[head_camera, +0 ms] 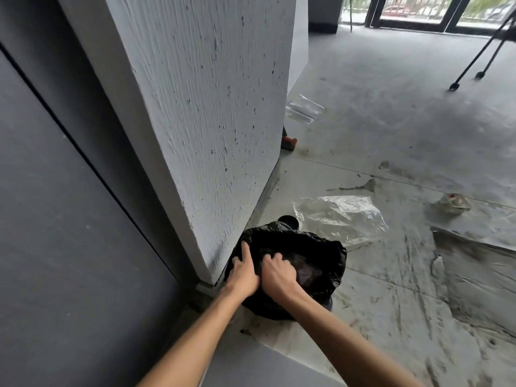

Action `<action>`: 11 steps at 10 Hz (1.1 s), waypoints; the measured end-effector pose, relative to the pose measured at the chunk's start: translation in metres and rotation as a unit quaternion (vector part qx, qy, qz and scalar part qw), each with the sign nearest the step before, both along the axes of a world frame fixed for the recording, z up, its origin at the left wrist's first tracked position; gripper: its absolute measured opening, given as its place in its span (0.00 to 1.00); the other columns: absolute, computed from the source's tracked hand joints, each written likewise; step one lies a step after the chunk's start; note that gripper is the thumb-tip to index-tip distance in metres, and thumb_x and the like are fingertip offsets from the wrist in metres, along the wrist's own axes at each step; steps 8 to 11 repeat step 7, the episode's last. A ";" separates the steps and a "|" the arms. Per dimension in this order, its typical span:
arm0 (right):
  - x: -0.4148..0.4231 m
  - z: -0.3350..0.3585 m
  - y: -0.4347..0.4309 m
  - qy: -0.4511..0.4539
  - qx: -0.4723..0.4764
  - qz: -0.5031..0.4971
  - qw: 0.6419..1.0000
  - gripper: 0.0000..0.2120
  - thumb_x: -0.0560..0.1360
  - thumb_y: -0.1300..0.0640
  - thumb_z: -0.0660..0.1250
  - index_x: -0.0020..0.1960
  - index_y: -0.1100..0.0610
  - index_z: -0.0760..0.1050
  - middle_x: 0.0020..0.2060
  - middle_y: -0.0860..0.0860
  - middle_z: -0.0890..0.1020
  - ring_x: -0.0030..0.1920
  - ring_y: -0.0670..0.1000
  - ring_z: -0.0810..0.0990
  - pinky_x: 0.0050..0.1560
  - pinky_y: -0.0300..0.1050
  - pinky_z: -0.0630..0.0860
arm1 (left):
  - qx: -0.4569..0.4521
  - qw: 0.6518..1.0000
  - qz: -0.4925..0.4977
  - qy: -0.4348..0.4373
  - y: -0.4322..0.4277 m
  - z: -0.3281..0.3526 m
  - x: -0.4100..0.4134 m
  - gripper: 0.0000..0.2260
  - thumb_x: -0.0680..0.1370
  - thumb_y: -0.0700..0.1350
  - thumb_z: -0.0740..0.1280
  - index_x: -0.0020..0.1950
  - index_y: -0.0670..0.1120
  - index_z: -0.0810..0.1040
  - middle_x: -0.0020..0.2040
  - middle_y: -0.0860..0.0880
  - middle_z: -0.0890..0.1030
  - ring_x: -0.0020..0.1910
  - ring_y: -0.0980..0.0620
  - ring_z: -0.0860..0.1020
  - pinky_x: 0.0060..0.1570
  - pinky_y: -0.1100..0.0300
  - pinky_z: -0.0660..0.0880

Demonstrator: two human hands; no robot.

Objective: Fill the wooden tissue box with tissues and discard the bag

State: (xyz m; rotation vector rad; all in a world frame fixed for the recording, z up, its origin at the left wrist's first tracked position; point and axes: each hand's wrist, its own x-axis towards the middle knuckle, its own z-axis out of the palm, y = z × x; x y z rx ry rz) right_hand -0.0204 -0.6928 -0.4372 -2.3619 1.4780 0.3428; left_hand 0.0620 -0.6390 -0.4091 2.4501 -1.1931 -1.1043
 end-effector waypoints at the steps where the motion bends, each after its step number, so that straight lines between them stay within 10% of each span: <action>1: -0.008 -0.014 -0.007 0.003 0.080 0.025 0.996 0.15 0.76 0.58 0.59 0.60 0.61 0.73 0.59 0.61 0.78 0.60 0.61 0.77 0.57 0.52 0.75 | 0.018 1.000 -0.011 -0.006 -0.002 0.003 -0.003 0.39 0.76 0.36 0.56 0.77 0.49 0.33 0.77 0.36 0.52 0.73 0.38 0.63 0.70 0.48 0.64; 3: -0.023 -0.009 -0.019 -0.071 0.147 0.033 0.986 0.17 0.74 0.52 0.61 0.60 0.57 0.73 0.59 0.60 0.80 0.59 0.61 0.78 0.56 0.52 0.76 | 0.021 0.999 -0.013 -0.026 -0.005 0.009 -0.010 0.39 0.76 0.38 0.58 0.78 0.48 0.34 0.75 0.37 0.57 0.69 0.38 0.68 0.65 0.49 0.67; 5: -0.047 0.017 -0.015 -0.100 -0.078 -0.028 0.992 0.18 0.80 0.45 0.52 0.55 0.54 0.75 0.54 0.55 0.81 0.57 0.60 0.76 0.53 0.53 0.74 | -0.039 0.982 -0.039 -0.183 -0.017 0.008 -0.017 0.43 0.73 0.44 0.64 0.78 0.47 0.38 0.74 0.37 0.56 0.70 0.35 0.61 0.58 0.44 0.75; 7: -0.073 0.024 -0.020 -0.154 0.163 -0.009 0.975 0.25 0.80 0.43 0.54 0.72 0.55 0.66 0.71 0.55 0.70 0.72 0.54 0.66 0.71 0.47 0.61 | 0.027 0.988 -0.093 -0.119 -0.011 0.006 -0.010 0.30 0.80 0.45 0.56 0.79 0.50 0.45 0.79 0.43 0.42 0.77 0.38 0.41 0.71 0.39 0.60; 11: -0.073 0.024 -0.020 -0.154 0.163 -0.009 0.975 0.25 0.80 0.43 0.54 0.72 0.55 0.66 0.71 0.55 0.70 0.72 0.54 0.66 0.71 0.47 0.61 | 0.027 0.988 -0.093 -0.119 -0.011 0.006 -0.010 0.30 0.80 0.45 0.56 0.79 0.50 0.45 0.79 0.43 0.42 0.77 0.38 0.41 0.71 0.39 0.60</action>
